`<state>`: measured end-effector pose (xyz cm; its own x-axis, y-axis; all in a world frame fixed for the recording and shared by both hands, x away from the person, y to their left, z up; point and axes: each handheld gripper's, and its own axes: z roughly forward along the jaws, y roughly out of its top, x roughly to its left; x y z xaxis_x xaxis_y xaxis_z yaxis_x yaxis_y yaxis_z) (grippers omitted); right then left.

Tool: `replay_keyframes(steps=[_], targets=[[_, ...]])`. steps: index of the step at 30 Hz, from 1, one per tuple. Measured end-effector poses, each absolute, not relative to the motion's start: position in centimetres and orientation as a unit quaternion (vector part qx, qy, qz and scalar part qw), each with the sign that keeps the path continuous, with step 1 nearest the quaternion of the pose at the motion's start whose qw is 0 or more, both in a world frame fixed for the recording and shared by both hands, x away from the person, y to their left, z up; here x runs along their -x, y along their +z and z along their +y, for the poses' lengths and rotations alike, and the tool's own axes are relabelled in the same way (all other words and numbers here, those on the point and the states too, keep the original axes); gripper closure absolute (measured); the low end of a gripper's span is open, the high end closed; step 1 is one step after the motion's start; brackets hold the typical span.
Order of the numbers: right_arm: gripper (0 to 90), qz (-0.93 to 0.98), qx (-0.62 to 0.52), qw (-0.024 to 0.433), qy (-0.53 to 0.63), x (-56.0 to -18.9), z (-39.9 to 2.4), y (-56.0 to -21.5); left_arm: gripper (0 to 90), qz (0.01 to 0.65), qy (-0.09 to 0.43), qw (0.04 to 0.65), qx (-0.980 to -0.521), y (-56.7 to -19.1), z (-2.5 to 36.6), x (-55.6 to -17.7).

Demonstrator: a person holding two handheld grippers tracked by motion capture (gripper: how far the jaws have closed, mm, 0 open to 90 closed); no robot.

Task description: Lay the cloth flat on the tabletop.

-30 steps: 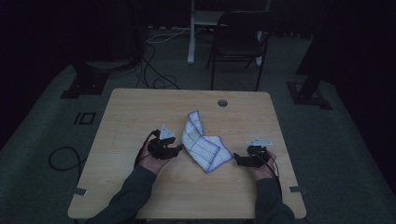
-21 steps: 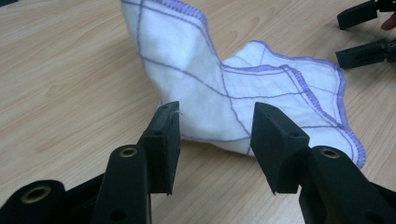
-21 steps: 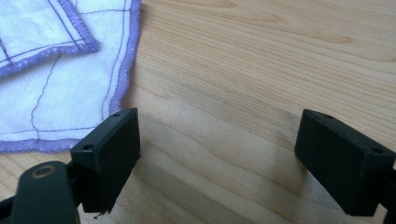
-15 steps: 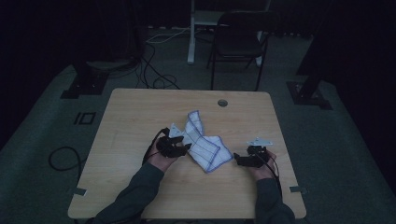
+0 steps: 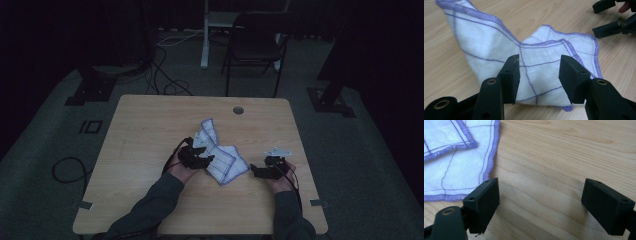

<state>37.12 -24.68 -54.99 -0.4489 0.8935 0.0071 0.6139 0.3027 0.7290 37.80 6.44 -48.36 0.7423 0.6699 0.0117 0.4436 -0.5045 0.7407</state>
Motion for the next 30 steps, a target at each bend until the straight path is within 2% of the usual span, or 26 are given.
replay_keyframes(steps=[30], targets=[[16.5, 0.782, -0.480, 0.206, 0.342, -37.1, -24.7, -55.0, 51.0, 0.281, 0.137, 0.363, -0.878, -50.4, 1.3, -38.0]])
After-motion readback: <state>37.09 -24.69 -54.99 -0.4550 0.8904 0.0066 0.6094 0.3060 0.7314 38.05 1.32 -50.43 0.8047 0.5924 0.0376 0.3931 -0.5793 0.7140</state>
